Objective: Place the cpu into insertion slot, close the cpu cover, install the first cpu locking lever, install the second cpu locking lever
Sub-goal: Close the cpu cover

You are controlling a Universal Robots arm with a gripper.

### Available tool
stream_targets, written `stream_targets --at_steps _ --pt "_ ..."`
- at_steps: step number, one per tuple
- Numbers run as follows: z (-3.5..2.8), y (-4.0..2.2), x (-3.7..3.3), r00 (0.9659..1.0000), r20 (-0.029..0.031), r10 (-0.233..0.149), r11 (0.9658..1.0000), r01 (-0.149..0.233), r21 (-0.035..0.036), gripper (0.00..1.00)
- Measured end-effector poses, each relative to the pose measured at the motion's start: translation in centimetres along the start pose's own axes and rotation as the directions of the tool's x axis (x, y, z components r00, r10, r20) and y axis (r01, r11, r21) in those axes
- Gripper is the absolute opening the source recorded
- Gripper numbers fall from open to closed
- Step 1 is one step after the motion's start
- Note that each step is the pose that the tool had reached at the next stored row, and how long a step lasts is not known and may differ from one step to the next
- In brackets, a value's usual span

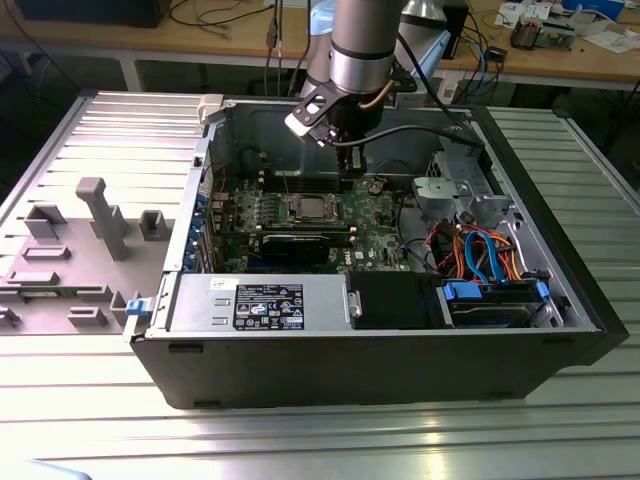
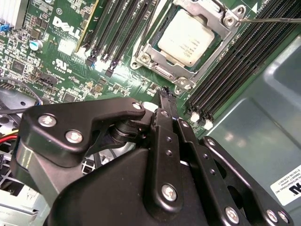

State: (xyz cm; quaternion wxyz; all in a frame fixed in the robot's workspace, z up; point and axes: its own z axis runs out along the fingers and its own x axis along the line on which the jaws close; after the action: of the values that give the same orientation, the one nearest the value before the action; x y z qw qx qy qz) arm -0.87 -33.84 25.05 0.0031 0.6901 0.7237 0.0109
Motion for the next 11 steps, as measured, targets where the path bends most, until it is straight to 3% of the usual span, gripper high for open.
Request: stream_targets --at_steps 7,9,11 --pt "0.13 -0.11 0.01 1.0 -0.0005 0.0 1.0 0.0 -0.0003 0.11" --pt "0.32 -0.71 0.03 1.0 -0.0002 0.0 1.0 0.0 -0.0002 0.11" --pt "0.56 -1.93 0.09 1.0 -0.0001 0.0 1.0 0.0 -0.0002 0.11"
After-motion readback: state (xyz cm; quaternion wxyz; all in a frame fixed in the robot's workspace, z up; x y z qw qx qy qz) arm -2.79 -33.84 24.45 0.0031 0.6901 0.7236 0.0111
